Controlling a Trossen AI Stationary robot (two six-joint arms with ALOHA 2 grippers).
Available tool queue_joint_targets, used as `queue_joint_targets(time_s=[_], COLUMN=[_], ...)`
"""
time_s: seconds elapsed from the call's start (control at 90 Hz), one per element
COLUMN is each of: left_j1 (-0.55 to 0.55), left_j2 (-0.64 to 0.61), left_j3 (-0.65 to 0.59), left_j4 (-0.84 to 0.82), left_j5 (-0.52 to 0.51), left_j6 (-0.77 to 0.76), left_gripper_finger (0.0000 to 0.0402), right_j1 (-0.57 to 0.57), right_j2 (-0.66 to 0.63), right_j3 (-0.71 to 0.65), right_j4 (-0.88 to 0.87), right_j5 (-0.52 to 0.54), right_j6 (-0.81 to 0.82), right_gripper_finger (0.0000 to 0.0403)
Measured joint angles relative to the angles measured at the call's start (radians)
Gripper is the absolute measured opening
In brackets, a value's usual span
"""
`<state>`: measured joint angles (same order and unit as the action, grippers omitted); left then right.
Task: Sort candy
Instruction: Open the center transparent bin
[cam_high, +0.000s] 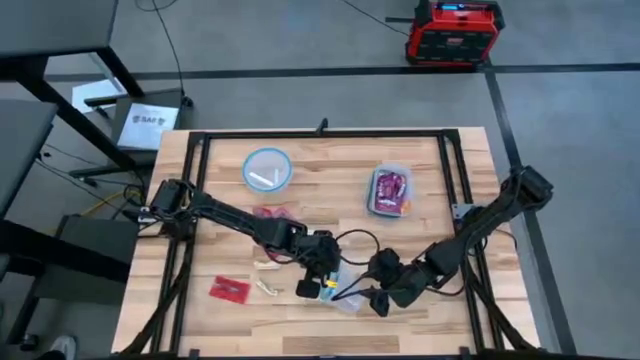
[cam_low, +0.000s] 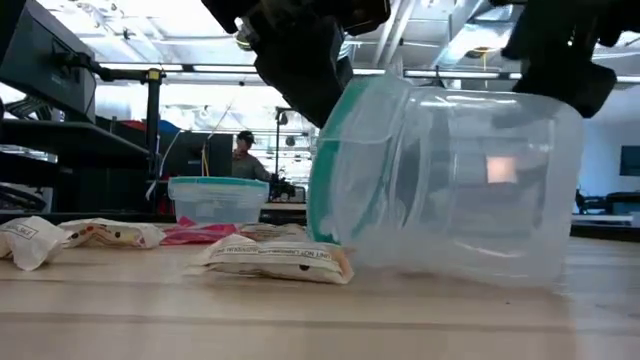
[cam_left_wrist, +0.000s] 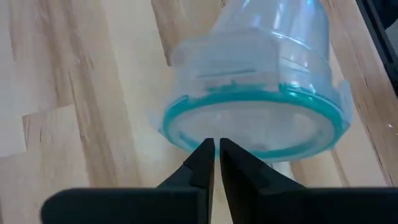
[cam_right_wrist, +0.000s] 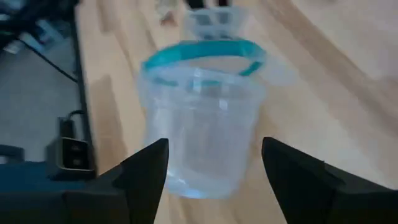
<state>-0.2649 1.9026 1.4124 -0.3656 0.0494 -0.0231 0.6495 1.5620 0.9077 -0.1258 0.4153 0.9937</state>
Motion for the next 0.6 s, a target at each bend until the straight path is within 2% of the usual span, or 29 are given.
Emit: queue_joint_targets(time_s=[0.4,0.6], left_j1=[-0.001,-0.006], left_j2=[0.000,0.001], left_j3=[0.000,0.000], left_j4=[0.028,0.052], left_j5=[0.003,0.091], left_j6=[-0.009,-0.048], left_gripper_finger=[0.0013,0.0013], right_j1=[0.050,0.035], right_j2=[0.109,0.152], right_j3=[0.000,0.000], right_j4=[0.056,0.061], right_j5=[0.007,0.013], right_j6=[0.061,0.063], right_gripper_finger=[0.0244,0.0244])
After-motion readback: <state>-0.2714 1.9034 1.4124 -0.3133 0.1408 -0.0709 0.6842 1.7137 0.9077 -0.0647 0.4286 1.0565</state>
